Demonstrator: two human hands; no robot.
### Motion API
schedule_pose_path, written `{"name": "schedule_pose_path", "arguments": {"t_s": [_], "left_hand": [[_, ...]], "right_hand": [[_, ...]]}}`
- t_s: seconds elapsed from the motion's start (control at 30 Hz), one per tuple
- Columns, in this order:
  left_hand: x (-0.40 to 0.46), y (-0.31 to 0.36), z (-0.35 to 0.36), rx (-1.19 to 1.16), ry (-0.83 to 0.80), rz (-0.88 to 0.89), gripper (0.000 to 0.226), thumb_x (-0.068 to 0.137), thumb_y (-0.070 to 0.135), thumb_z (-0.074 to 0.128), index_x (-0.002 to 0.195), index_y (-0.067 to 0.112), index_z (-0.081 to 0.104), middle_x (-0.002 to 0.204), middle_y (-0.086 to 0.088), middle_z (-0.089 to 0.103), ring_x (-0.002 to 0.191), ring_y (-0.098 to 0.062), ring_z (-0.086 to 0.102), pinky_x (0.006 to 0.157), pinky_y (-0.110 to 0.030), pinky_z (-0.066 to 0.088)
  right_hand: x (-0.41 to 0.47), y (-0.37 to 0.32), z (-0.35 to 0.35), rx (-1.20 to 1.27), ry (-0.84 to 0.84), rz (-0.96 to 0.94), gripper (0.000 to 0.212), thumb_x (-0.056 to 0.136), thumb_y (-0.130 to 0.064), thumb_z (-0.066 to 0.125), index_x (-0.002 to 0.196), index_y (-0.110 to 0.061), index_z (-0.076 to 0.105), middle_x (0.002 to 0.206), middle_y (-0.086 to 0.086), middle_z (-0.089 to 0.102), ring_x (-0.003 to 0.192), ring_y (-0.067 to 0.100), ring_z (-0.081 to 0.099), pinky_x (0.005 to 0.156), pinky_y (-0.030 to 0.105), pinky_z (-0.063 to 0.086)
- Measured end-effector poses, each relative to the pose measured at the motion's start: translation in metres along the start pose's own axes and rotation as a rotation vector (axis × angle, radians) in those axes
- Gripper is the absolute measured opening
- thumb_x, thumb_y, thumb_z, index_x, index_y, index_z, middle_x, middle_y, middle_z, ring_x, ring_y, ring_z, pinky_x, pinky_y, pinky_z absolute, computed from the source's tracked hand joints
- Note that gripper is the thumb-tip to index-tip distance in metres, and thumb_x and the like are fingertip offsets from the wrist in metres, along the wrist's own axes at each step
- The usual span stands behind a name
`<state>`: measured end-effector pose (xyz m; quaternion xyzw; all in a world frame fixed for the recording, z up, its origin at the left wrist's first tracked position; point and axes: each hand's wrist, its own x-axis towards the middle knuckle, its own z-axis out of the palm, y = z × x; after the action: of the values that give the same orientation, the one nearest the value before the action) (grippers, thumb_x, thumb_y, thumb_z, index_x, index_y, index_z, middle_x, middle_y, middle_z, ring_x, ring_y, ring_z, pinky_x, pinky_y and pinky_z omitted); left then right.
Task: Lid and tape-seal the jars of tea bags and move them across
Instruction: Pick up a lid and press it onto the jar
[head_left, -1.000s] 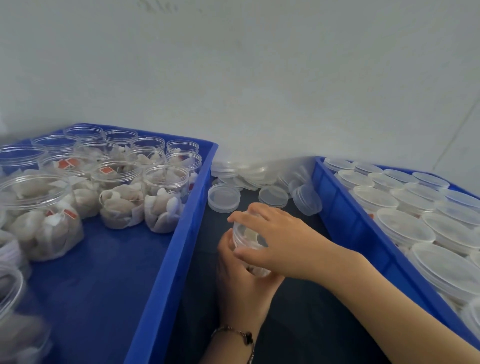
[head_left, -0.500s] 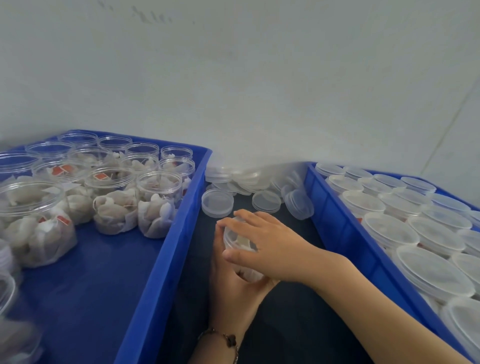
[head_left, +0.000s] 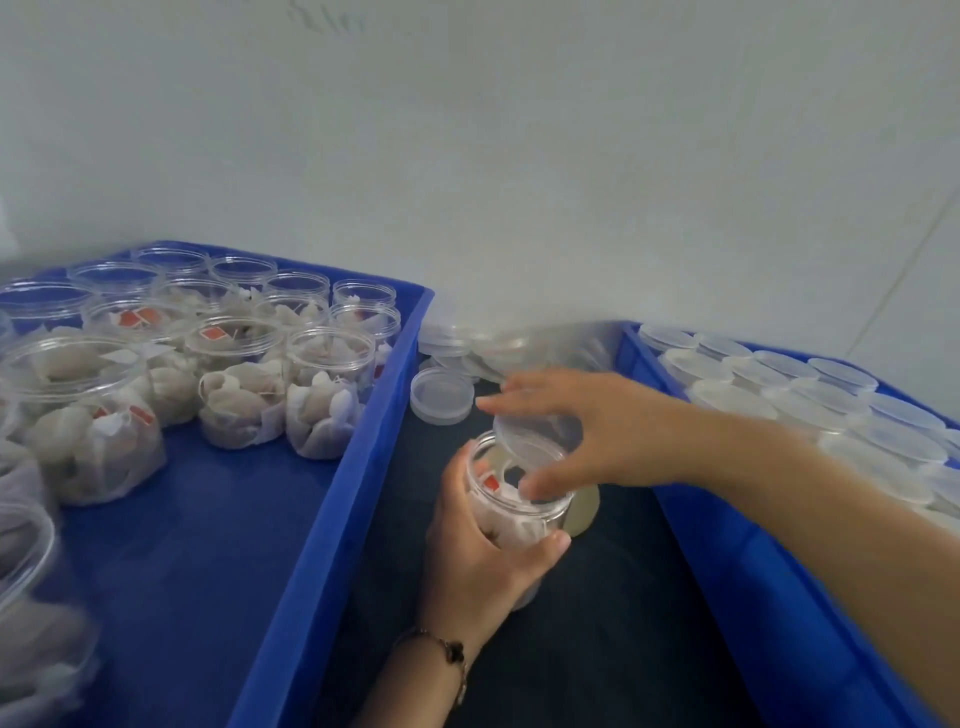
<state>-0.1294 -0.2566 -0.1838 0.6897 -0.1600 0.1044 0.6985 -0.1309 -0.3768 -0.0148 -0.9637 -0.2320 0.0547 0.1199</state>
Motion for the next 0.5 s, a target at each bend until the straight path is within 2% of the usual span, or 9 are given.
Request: {"name": "schedule_pose_path", "arguments": {"t_s": [0.07,0.2,0.27,0.37,0.43,0.5], "left_hand": [[0.000,0.001,0.000,-0.012,0.006,0.010,0.095,0.049,0.047,0.082,0.126,0.061,0.030,0.123,0.032,0.052,0.115,0.008,0.051,0.092,-0.030,0.051],[0.003,-0.001,0.000,-0.002,0.011,0.058,0.092,0.052,0.043,0.084,0.124,0.064,0.031,0.123,0.036,0.050,0.113,0.012,0.051,0.081,-0.016,0.049],[0.003,-0.002,0.001,-0.001,0.016,0.062,0.093,0.053,0.043,0.084,0.125,0.064,0.030,0.123,0.037,0.049,0.112,0.012,0.051,0.079,-0.012,0.049],[0.003,-0.003,0.002,0.053,0.038,0.083,0.098,0.051,0.050,0.081,0.128,0.065,0.024,0.127,0.041,0.043,0.116,0.017,0.045,0.082,-0.005,0.044],[0.004,-0.003,0.003,0.082,0.053,0.106,0.099,0.051,0.055,0.080,0.129,0.065,0.020,0.128,0.045,0.038,0.117,0.022,0.039,0.082,0.003,0.036],[0.004,-0.002,0.003,0.101,0.058,0.105,0.100,0.051,0.056,0.079,0.132,0.063,0.020,0.128,0.045,0.037,0.117,0.023,0.038,0.082,0.006,0.032]], "right_hand": [[0.004,0.003,0.019,-0.064,-0.032,-0.020,0.072,0.079,-0.046,0.068,0.138,-0.056,0.029,0.146,-0.020,0.029,0.120,-0.012,0.023,0.085,-0.009,0.016],[0.010,0.007,0.033,-0.043,-0.007,-0.018,0.066,0.085,-0.050,0.060,0.140,-0.057,0.024,0.144,-0.026,0.025,0.112,-0.015,0.027,0.081,-0.010,0.021],[0.013,0.007,0.035,-0.044,0.005,-0.014,0.062,0.087,-0.052,0.056,0.139,-0.057,0.024,0.140,-0.030,0.028,0.120,-0.004,0.030,0.083,-0.005,0.027],[0.016,0.007,0.037,-0.077,-0.006,-0.003,0.057,0.087,-0.056,0.051,0.137,-0.060,0.025,0.136,-0.031,0.030,0.121,0.008,0.044,0.089,0.013,0.033],[0.018,0.007,0.035,-0.109,-0.016,-0.013,0.055,0.087,-0.058,0.050,0.137,-0.061,0.026,0.135,-0.030,0.032,0.121,0.007,0.045,0.096,0.022,0.034],[0.019,0.006,0.032,-0.143,-0.027,-0.028,0.055,0.087,-0.058,0.049,0.137,-0.060,0.027,0.137,-0.028,0.035,0.121,0.002,0.042,0.096,0.022,0.034]]}}
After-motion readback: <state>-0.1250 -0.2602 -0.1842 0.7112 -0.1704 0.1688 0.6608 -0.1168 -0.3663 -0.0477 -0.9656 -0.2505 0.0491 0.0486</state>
